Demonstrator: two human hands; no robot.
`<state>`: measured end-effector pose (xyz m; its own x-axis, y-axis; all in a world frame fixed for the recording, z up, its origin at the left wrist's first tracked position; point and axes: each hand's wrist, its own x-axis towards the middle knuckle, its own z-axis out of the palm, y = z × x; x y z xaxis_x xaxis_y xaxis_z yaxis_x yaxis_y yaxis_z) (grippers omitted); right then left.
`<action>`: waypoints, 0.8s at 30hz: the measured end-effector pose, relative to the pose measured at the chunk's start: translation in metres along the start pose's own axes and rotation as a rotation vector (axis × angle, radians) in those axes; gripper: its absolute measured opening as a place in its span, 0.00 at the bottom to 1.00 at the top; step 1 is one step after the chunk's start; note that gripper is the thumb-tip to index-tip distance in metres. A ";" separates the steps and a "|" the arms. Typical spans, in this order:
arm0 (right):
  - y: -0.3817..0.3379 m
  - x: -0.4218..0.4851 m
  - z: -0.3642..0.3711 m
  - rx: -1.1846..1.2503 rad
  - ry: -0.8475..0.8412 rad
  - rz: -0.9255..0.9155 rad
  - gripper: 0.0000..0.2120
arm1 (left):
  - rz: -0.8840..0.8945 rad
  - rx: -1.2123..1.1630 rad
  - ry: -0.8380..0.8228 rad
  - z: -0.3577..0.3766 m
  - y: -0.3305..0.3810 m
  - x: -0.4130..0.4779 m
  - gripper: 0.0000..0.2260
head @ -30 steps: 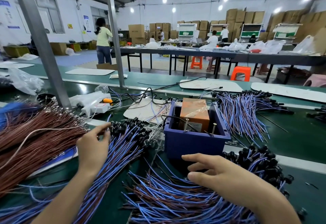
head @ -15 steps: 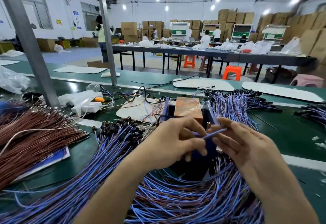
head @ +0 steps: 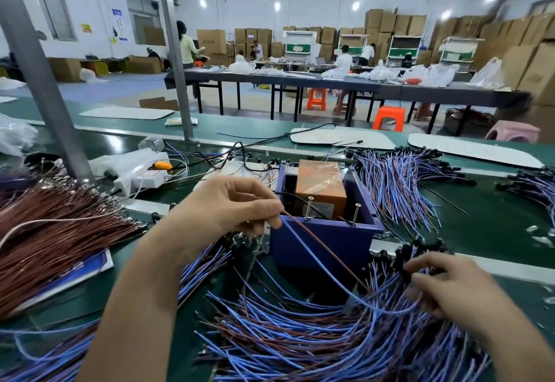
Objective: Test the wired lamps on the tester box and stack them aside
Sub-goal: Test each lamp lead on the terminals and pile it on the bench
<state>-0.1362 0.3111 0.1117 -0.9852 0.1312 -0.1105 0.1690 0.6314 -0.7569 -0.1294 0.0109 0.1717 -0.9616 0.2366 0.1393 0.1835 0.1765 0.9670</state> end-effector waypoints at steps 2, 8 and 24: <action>-0.007 -0.003 0.007 -0.092 -0.147 0.014 0.05 | -0.004 -0.055 -0.005 0.008 0.001 0.004 0.06; -0.024 -0.012 0.008 -0.199 -0.228 -0.038 0.14 | -0.044 -0.107 -0.082 0.030 -0.006 0.012 0.02; -0.055 -0.026 0.020 0.492 -0.364 -0.291 0.12 | -0.138 -0.263 -0.003 0.069 -0.021 0.027 0.06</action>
<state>-0.1203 0.2573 0.1431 -0.9502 -0.3116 -0.0027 -0.0527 0.1692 -0.9842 -0.1452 0.0795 0.1407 -0.9731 0.2302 0.0023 -0.0085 -0.0460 0.9989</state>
